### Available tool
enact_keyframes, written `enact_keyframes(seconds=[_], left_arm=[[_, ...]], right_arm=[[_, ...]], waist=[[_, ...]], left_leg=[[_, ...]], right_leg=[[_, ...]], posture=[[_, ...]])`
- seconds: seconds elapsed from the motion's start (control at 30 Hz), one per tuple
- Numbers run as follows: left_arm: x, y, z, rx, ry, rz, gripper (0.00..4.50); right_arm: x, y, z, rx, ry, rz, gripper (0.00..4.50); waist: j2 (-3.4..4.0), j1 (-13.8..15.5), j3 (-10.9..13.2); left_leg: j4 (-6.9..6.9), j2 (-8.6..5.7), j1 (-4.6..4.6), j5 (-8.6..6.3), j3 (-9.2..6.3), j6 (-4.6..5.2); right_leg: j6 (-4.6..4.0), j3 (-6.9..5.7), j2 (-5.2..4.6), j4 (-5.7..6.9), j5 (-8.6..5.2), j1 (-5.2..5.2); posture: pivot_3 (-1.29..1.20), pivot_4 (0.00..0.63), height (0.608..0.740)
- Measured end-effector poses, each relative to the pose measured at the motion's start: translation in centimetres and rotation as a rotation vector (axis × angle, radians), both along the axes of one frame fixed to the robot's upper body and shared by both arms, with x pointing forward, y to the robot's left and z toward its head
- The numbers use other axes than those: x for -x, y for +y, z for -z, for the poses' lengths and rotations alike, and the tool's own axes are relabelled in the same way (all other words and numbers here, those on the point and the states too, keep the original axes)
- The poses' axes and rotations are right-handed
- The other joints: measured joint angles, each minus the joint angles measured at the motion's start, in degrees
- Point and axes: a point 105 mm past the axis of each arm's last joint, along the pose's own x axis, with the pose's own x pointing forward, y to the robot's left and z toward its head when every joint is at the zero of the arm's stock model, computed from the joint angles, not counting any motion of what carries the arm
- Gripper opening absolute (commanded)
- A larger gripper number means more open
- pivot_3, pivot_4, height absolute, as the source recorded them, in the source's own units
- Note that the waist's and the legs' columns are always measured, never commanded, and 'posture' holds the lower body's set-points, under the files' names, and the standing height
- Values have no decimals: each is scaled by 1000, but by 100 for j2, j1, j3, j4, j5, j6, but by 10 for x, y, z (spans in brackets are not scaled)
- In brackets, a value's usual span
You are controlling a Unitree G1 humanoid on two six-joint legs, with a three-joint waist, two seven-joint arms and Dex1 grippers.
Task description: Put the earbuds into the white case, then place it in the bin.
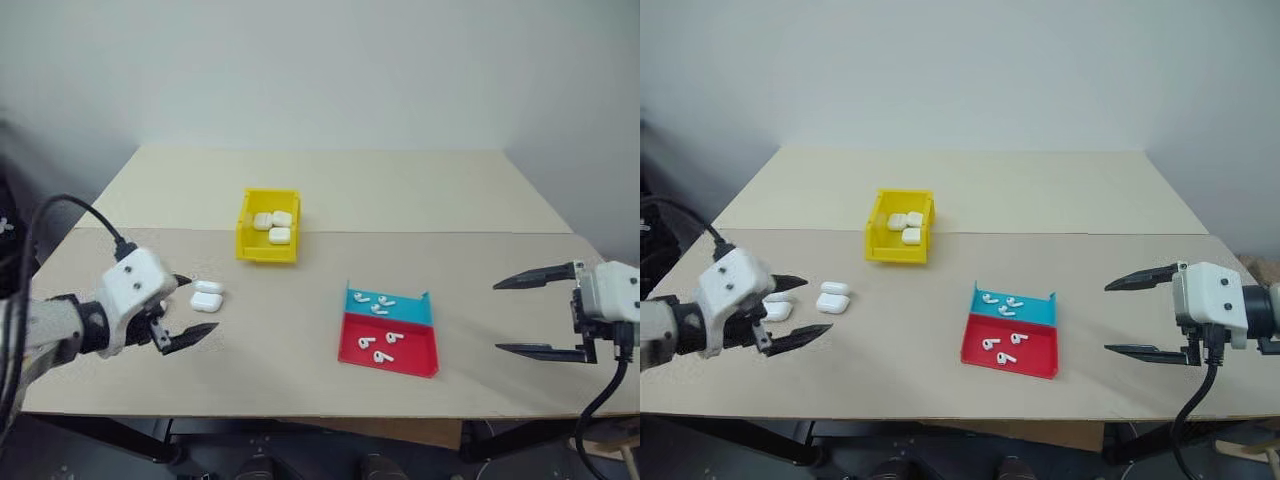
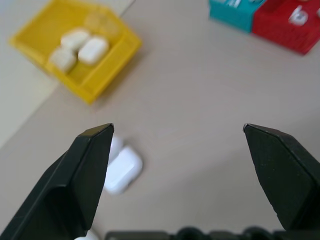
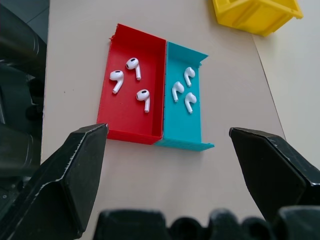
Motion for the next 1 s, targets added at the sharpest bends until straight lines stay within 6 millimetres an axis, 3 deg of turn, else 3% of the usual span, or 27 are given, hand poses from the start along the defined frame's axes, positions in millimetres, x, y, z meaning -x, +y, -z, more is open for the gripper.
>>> enact_keyframes(seconds=[0.13, 0.33, 0.67, 0.8, 1.0], left_arm=[[-25, 16, -9, 64, 110, -298, 4500], [-43, 50, 6, 105, 227, -572, 4500], [-46, 76, 11, 86, 317, -709, 4500], [-48, 80, 24, 80, 389, -743, 4500], [-53, 86, 27, 80, 429, -786, 4500]], right_arm=[[2, 0, 9, 17, 29, 14, 4485], [4, -1, 19, 7, 57, 55, 4485], [7, 4, 31, 0, 85, 83, 4485], [7, 3, 34, 10, 89, 94, 4485], [7, 4, 34, 3, 88, 103, 4485]], waist=[[-6, 22, 2], [-10, -51, 4], [-24, -17, 10], [-26, -14, 11], [-30, -18, 11]], left_leg=[[4, -6, -1, 1, -10, 1], [2, -7, 0, -3, -12, -3], [4, -9, 0, -4, -10, -5], [4, -10, 0, -3, -11, -5], [4, -10, -2, -4, -11, -5]], right_leg=[[20, -2, 6, 11, 8, 4], [35, 2, 8, 21, 11, -2], [29, 1, 4, 20, 8, -2], [29, 0, 3, 21, 8, -2], [32, 0, 4, 21, 10, -3]], posture=[[0, 150, 740], [0, 150, 740], [0, 150, 740], [0, 150, 740], [0, 150, 740]])
